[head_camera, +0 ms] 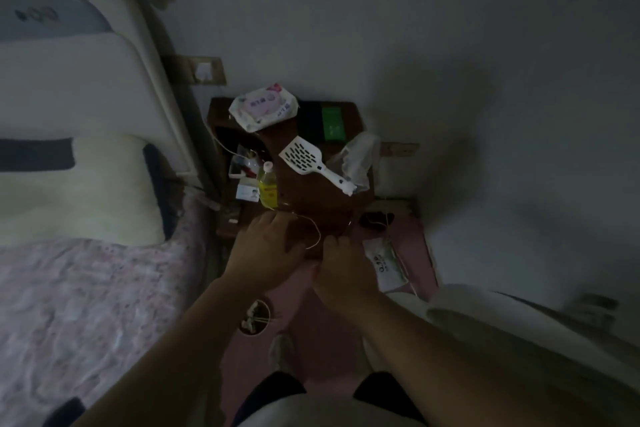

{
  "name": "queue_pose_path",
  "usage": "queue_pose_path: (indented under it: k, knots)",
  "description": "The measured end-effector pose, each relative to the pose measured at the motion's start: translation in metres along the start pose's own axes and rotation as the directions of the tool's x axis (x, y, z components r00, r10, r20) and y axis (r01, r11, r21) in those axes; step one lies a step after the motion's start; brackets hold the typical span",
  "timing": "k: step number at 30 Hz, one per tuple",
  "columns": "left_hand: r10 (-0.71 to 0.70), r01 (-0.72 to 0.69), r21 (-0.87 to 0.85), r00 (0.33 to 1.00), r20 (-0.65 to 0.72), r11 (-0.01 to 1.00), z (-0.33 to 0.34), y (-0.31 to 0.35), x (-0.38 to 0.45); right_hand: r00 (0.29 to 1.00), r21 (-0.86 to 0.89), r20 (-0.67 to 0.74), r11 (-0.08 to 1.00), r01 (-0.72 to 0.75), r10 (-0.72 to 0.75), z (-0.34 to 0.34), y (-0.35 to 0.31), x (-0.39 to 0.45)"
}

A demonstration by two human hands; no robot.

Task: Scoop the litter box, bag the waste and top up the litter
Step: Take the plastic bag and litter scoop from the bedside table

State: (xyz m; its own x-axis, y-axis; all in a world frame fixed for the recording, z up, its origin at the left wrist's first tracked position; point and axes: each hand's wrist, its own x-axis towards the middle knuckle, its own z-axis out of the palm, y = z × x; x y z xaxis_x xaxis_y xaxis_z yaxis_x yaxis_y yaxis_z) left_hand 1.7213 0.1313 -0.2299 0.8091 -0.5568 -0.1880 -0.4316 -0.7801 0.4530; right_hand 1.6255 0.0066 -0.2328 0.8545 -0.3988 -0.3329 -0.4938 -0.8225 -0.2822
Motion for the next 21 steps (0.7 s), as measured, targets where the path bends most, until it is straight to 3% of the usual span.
queue_pose_path:
  k: [7, 16, 18, 21]
  knots:
    - [0.076, -0.076, -0.030, 0.997, 0.026, 0.997, -0.021, -0.010, 0.047, 0.983, -0.050, -0.151, 0.992, -0.113, 0.104, -0.035, -0.010, 0.053]
    - [0.094, -0.090, -0.065, 0.994, 0.057, 0.994, -0.025, -0.028, 0.094, 0.962, 0.031, -0.157, 0.975, -0.222, 0.224, -0.063, 0.000, 0.122]
    - [0.088, -0.084, -0.052, 0.994, 0.062, 0.995, -0.024, -0.030, 0.104, 0.949, 0.114, -0.119, 0.954, -0.278, 0.291, -0.078, 0.008, 0.142]
    - [0.075, -0.072, -0.040, 0.994, 0.085, 0.997, -0.020, -0.034, 0.117, 0.914, 0.383, -0.022, 0.848, -0.367, 0.405, -0.096, 0.027, 0.178]
